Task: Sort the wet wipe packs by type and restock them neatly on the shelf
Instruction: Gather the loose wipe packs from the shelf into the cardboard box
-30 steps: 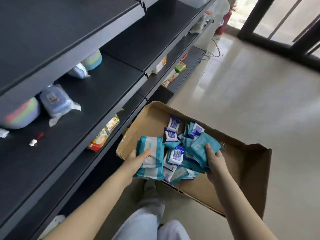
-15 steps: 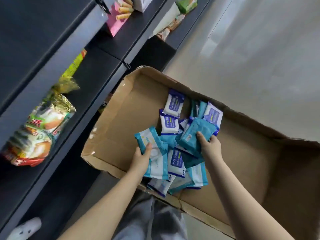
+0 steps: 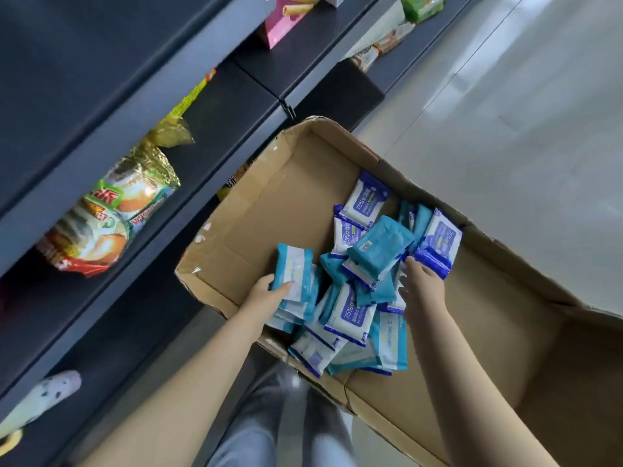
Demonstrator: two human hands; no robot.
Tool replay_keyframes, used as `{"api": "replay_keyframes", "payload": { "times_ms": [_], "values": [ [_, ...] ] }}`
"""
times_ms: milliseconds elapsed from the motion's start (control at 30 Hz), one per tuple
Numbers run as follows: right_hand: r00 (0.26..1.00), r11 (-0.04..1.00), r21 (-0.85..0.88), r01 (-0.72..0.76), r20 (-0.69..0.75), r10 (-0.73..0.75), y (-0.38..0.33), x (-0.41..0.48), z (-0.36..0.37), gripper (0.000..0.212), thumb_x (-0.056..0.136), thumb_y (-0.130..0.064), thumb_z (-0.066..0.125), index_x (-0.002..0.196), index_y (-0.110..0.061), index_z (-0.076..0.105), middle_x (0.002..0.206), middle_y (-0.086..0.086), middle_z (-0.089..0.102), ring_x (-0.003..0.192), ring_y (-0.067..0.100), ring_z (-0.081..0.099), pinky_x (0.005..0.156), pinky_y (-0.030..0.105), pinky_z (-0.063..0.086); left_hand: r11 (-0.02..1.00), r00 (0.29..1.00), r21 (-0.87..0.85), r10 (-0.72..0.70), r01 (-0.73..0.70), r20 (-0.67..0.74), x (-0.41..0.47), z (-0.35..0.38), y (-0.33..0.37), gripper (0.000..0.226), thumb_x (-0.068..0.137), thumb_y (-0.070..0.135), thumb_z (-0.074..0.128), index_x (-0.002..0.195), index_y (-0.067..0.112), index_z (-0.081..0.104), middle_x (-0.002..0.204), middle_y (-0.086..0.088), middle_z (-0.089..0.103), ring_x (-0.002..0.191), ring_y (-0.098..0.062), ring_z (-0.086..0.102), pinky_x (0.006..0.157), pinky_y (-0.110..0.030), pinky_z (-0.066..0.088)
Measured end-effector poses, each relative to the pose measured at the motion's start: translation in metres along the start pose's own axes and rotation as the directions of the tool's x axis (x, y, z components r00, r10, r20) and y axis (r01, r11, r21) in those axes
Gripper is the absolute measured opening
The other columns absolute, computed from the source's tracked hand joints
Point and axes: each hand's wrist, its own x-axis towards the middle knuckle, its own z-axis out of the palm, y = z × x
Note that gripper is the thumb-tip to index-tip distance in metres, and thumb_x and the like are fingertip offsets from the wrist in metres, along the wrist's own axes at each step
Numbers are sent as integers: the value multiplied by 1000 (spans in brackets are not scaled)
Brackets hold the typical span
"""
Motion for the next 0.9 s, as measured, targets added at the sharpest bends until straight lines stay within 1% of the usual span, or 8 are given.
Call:
{"api": "replay_keyframes", "payload": {
  "times_ms": [133,267,400,500,633,700,767,900],
  "values": [
    [976,995,75,-68,211,51,-20,-80,-25,25,100,-26,56,119,-11,61,117,6,68,110,23,63,100,38,48,984,1000,-177,-3,6,20,-79,-14,21,45,100,36,53,140,18,47,144,-3,49,129,-22,47,103,-34,38],
    [907,998,38,40,418,-53,-45,-192,-67,26,101,-31,53,121,-17,61,114,0,69,108,20,63,89,33,49,927,984,-340,175,-157,25,-206,-37,35,34,101,38,51,132,24,49,139,-2,53,118,-19,50,106,-37,40],
    [815,972,-9,233,548,-190,-70,-279,-92,21,99,-36,54,111,-22,63,112,-5,69,109,20,61,96,35,45,822,934,-449,342,-349,-100,-309,-65,30,27,100,37,53,124,25,54,130,3,59,121,-20,55,103,-37,45],
    [726,918,0,396,612,-313,-93,-333,-89,23,98,-40,53,111,-24,64,119,-4,68,104,17,61,84,32,45,727,861,-464,456,-506,-224,-367,-94,20,22,99,40,54,119,31,57,123,9,62,118,-16,57,101,-36,46],
    [565,834,42,551,716,-409,-124,-408,-68,29,95,-46,55,115,-26,65,123,-6,66,104,15,59,86,33,43,597,765,-478,507,-644,-397,-436,-150,7,37,98,42,54,132,27,56,128,8,62,118,-15,58,99,-33,46],
    [487,793,76,604,753,-443,-135,-447,-55,42,90,-49,58,124,-24,62,125,-7,65,111,16,58,93,35,44,545,700,-441,521,-713,-489,-469,-186,-1,40,98,43,54,134,26,55,129,8,62,118,-15,58,100,-34,47],
    [415,755,112,646,779,-470,-141,-484,-41,40,95,-46,55,128,-24,60,127,-7,64,118,19,57,106,40,41,488,636,-412,524,-769,-567,-498,-224,-11,40,99,42,52,135,24,53,129,7,61,119,-16,58,98,-34,47],
    [276,695,182,696,825,-493,-133,-559,-3,37,98,-44,52,129,-24,57,128,-8,62,123,21,55,112,43,38,394,534,-371,488,-841,-691,-543,-291,-44,34,99,39,53,129,24,56,125,6,63,118,-18,58,94,-33,48]
  ]
}}
